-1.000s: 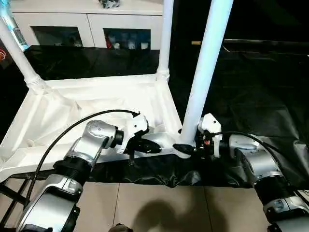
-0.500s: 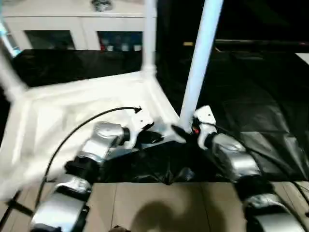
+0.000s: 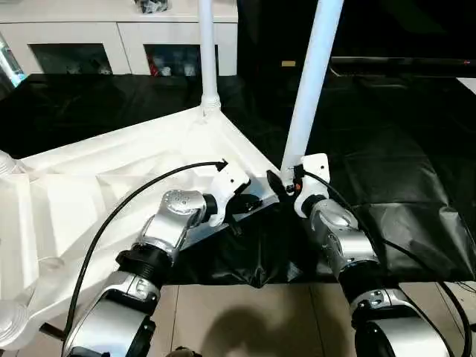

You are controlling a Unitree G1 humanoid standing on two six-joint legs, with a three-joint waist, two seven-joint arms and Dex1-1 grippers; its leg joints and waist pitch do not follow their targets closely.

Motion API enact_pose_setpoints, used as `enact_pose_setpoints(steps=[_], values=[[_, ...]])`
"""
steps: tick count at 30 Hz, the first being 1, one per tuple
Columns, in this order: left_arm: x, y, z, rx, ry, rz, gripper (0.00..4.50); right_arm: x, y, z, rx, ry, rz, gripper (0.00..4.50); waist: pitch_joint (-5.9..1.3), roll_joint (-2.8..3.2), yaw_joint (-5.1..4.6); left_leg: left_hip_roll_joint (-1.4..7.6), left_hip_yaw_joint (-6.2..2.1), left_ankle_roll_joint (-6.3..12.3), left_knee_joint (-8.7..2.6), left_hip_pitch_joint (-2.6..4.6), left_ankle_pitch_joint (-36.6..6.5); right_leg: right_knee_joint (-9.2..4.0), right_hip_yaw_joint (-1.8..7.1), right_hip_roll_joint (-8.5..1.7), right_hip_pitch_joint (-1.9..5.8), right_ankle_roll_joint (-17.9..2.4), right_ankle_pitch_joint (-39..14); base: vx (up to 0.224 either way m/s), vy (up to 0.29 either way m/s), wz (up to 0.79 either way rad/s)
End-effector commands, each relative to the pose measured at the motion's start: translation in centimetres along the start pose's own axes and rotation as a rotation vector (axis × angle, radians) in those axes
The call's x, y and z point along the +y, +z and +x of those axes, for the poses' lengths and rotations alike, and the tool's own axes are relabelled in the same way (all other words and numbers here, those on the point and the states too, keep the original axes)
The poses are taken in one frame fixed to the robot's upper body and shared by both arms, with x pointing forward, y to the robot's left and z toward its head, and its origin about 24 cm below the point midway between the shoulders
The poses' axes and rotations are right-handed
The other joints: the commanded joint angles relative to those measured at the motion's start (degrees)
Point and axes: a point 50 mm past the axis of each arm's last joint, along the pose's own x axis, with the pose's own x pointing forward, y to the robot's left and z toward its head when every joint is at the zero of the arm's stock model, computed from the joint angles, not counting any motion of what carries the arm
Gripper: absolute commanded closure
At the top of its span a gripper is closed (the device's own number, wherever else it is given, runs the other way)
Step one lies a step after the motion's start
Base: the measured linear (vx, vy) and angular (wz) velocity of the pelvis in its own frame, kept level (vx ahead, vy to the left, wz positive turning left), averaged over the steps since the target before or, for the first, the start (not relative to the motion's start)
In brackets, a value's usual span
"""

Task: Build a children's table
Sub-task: Rotate leg to tighten

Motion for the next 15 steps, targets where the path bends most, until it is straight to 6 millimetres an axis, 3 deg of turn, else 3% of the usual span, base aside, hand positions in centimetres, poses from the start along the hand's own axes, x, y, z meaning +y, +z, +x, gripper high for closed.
enact_pose_setpoints(steps=[1,9,15], values=[[-1.2,1.7,0.5,-0.067,-0.117,0.067,4.50,0.8,-0.1,0.1,0.010,0.097,-0.037,0.53,-4.65,0.49,0.02,1.43,-0.94,1.02,-3.76,1.66,-13.8,-3.74,2.20,-2.92,2.72,-14.1,-4.7,0.000,0.000,0.00],[-1.1,1.0,-1.2,-0.028,-0.266,0.131,4.50,0.2,0.8,-1.2,0.011,0.367,-0.110,0.53,-4.78,0.54,0.30,1.49,-0.84,2.92,-3.41,1.28,-11.6,-3.17,1.98,-2.75,3.11,-15.2,-0.4,0.000,0.000,0.00],[-0.4,0.8,-1.9,-0.008,-0.281,0.145,4.50,0.1,0.6,-2.4,0.059,0.538,-0.169,0.53,-4.55,0.51,0.77,1.68,-0.87,1.73,-3.64,1.55,-14.3,-3.56,2.06,-2.95,2.77,-15.0,-5.5,0.000,0.000,0.00]])
